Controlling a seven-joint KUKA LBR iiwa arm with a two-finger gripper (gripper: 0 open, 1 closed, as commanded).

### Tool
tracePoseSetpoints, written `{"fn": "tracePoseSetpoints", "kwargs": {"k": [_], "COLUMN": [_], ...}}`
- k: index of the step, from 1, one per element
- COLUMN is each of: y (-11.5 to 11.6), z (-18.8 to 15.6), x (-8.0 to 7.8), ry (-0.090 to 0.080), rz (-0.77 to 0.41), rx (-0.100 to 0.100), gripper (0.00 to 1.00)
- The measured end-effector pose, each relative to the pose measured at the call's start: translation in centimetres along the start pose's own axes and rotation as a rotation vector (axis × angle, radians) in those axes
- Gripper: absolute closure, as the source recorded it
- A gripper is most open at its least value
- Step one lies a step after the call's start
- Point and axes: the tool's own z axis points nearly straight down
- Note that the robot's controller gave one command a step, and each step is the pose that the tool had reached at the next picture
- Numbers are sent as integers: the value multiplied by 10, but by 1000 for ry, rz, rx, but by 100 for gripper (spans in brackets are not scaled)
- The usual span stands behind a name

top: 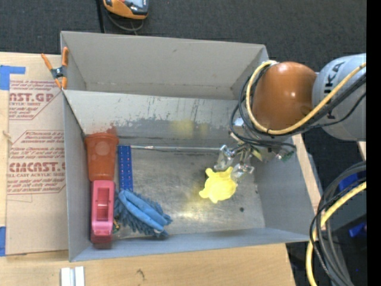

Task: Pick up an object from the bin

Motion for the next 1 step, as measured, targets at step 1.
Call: {"fn": "tracePoseSetpoints", "kwargs": {"k": [1], "y": [1], "z": [-168], "x": [5], "ry": [6], "rz": [-176], "rx": [-9], "gripper": [100]}}
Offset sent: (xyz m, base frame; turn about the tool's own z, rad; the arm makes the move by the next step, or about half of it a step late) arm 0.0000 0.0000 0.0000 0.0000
